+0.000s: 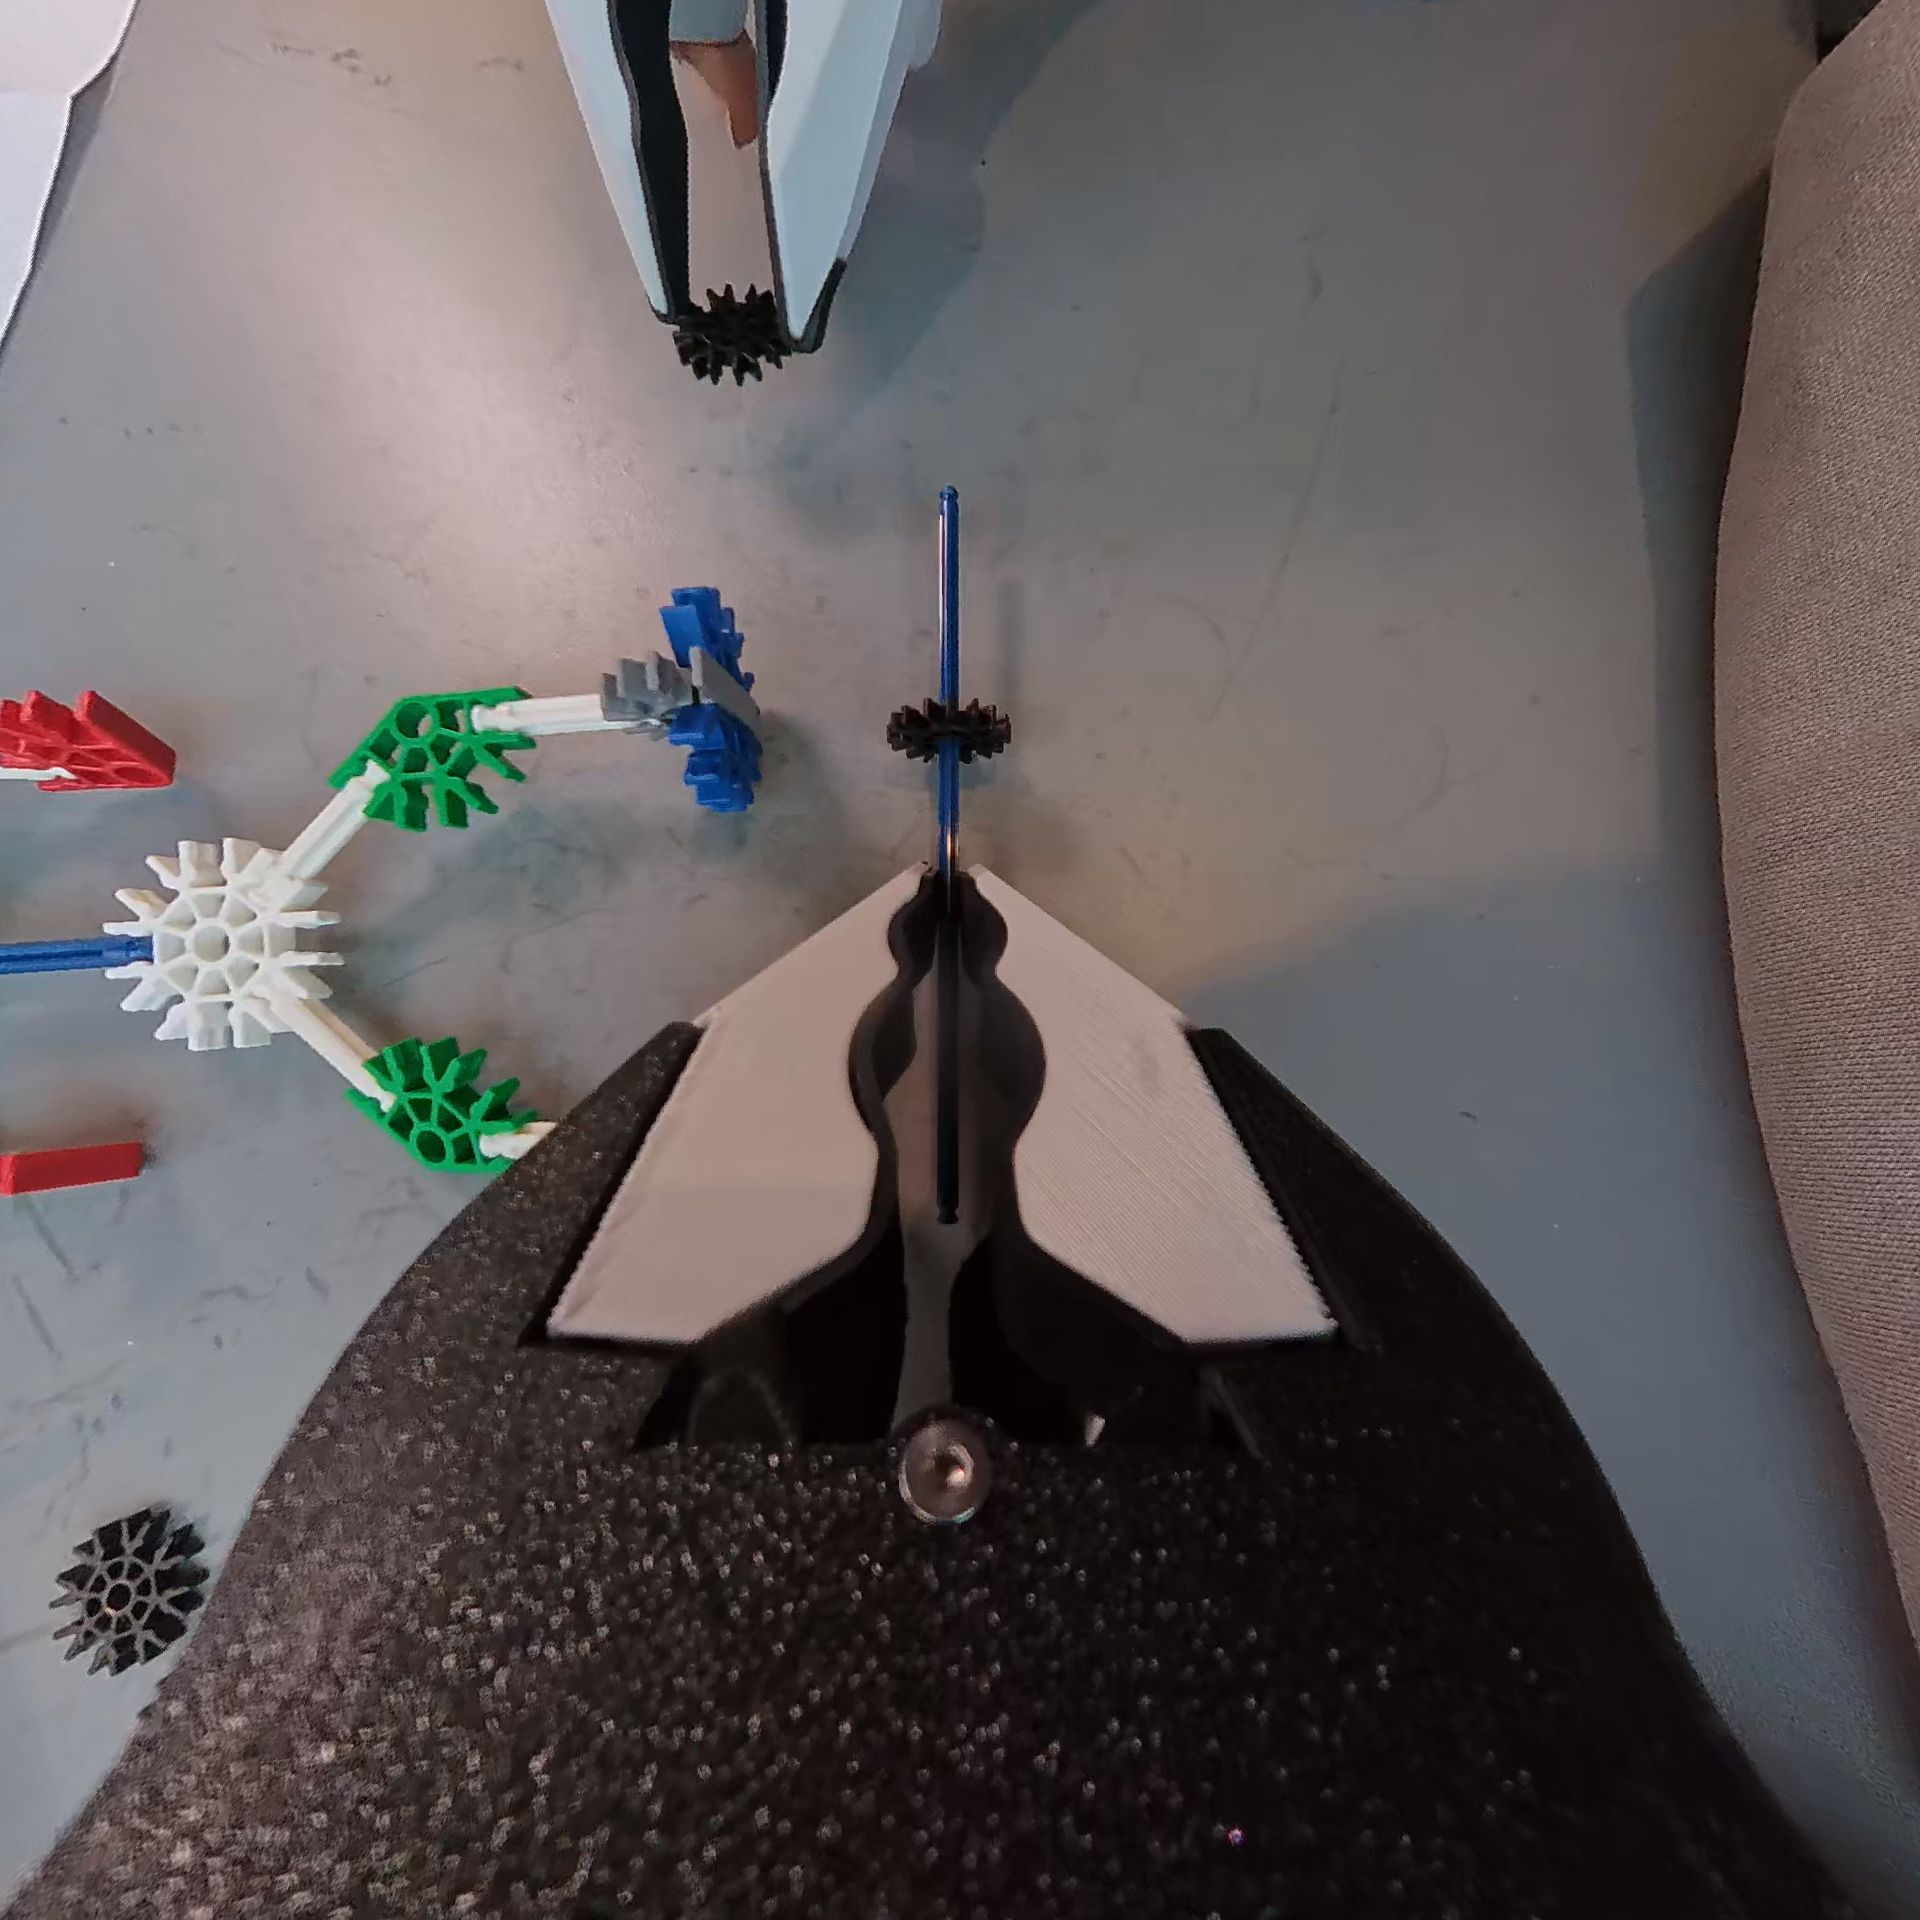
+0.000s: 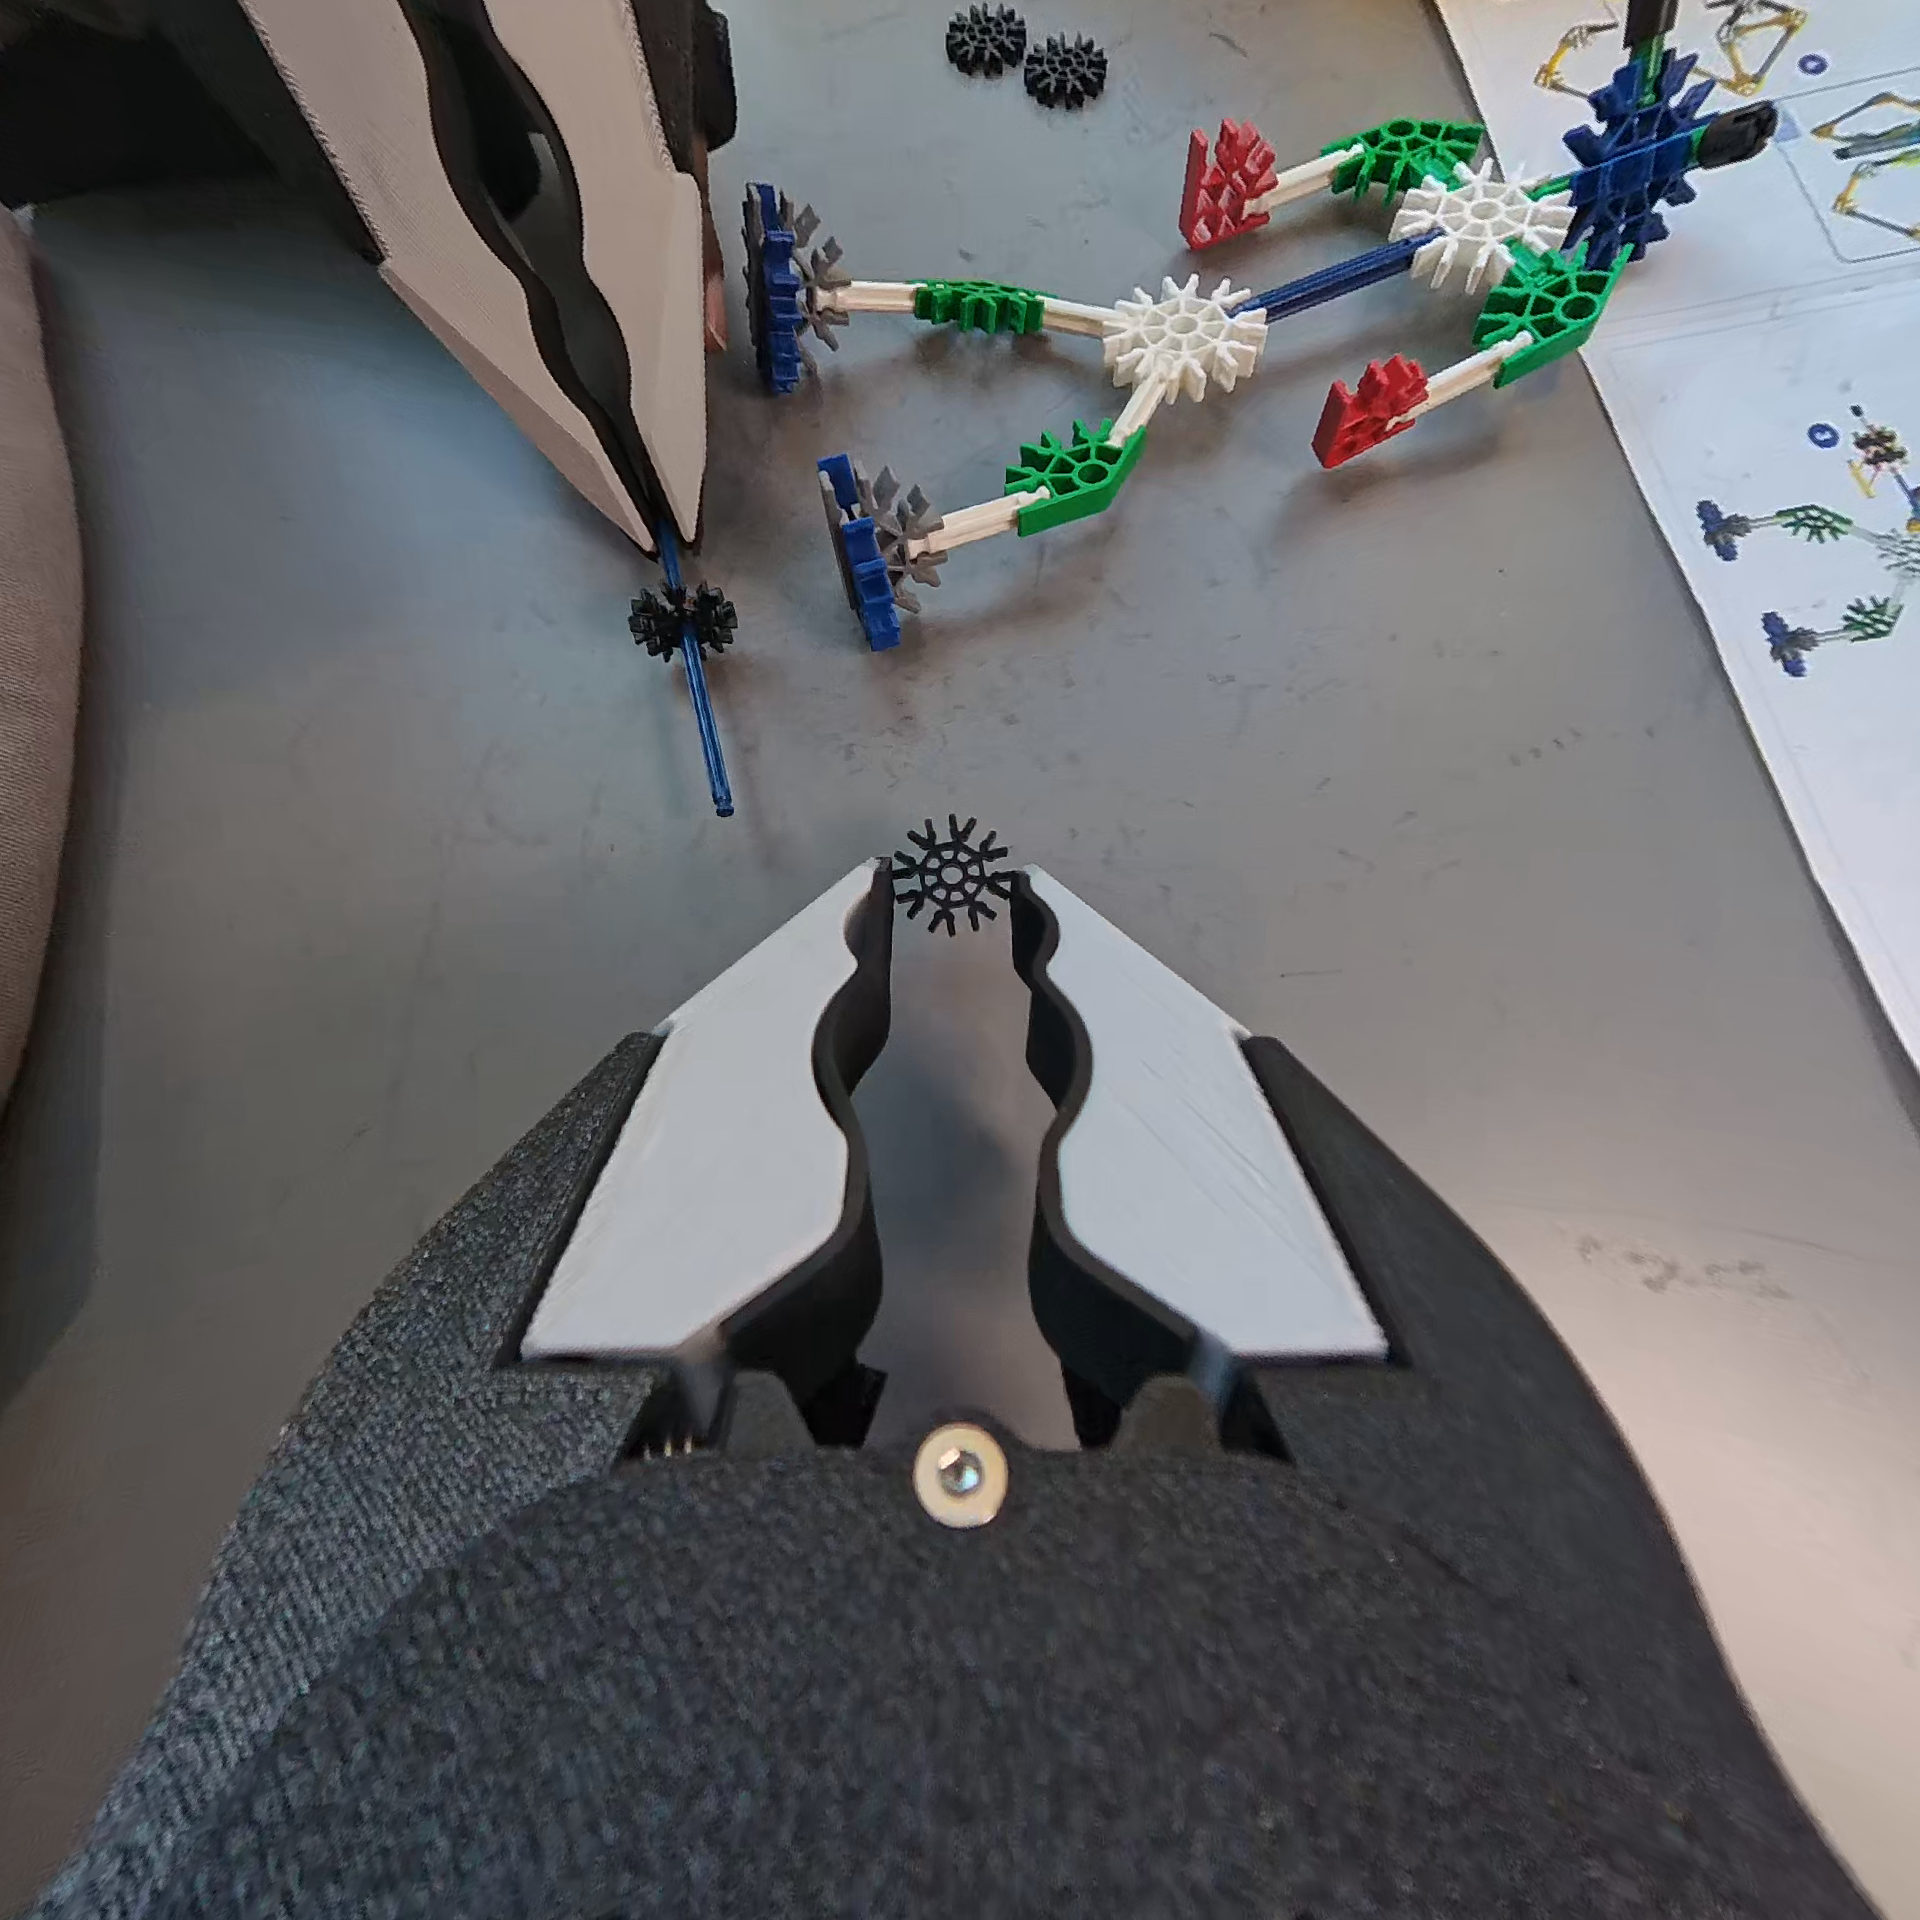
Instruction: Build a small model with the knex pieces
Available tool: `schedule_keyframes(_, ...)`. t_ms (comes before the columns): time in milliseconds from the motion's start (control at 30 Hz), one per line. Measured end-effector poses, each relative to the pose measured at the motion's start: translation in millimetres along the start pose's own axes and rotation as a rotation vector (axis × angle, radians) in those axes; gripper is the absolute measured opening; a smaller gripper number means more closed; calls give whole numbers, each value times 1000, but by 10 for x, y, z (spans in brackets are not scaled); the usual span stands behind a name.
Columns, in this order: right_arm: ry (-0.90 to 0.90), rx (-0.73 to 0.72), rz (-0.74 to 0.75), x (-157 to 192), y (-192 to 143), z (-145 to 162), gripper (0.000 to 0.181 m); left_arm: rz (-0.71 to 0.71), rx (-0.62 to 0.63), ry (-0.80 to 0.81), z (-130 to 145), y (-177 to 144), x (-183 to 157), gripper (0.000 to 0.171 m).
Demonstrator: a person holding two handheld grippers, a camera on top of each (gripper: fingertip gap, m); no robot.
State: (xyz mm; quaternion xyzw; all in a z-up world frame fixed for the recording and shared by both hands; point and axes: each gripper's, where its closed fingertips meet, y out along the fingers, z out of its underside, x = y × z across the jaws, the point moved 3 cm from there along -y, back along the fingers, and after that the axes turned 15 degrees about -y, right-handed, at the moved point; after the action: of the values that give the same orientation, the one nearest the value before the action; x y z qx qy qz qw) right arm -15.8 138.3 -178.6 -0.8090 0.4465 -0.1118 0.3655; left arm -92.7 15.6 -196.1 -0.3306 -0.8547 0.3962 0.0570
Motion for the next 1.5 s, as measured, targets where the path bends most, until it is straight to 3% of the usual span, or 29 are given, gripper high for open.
schedule_keyframes(333,-58,127,-11,70,93,149,21,0,-9,-5,-7,-1,7,1)
schedule_keyframes(500,-95,-32,-46,184,37,-171,39,8,-15,-10,-16,3,3,1)
schedule_keyframes(600,-155,-146,-102,378,98,-447,40,18,-35,-8,-45,-7,-11,1)
schedule_keyframes(767,-240,-110,-55,478,387,-559,35,45,-77,-5,-105,-50,-51,2)
schedule_keyframes(967,-264,-141,-41,489,405,-610,27,51,-99,-8,-136,-78,-55,2)
schedule_keyframes(1000,-264,-147,-33,483,404,-621,19,53,-98,-7,-134,-77,-58,2)
schedule_keyframes(1200,-230,-70,-84,387,125,-352,18,35,-56,-9,-69,-94,-17,2)
schedule_keyframes(1300,-179,-51,-41,222,-23,-180,18,9,-3,-6,22,-100,41,1)
schedule_keyframes(1500,-186,5,-27,214,145,-108,18,-25,34,-3,89,-88,95,2)
